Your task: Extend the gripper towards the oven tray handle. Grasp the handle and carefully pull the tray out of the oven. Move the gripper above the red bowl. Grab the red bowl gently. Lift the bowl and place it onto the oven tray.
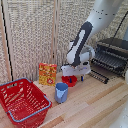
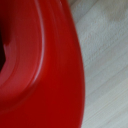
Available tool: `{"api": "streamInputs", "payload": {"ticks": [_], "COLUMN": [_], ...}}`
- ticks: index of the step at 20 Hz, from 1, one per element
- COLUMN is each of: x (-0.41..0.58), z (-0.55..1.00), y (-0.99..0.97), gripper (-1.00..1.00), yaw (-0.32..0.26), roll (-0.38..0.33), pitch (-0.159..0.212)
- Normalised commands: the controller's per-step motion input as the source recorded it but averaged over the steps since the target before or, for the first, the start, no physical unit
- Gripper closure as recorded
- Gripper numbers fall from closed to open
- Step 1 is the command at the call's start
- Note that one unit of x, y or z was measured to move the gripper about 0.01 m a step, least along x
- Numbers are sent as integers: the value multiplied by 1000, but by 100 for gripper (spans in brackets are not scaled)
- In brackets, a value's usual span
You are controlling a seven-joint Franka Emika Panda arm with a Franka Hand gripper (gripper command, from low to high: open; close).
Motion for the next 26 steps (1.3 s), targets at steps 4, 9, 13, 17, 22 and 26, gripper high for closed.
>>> {"api": "streamInputs", "payload": {"ticks": [4,9,13,17,22,26], "x": [0,0,0,1,-2,54], "z": [0,0,0,1,57,384], "y": [0,0,0,0,-38,-69], "gripper": [100,100,100,100,100,100], "yaw": [46,10,-47,-156,-147,-249], "roll": [0,0,3,42,56,45], "pitch": [0,-18,-73,-60,-22,-15]}}
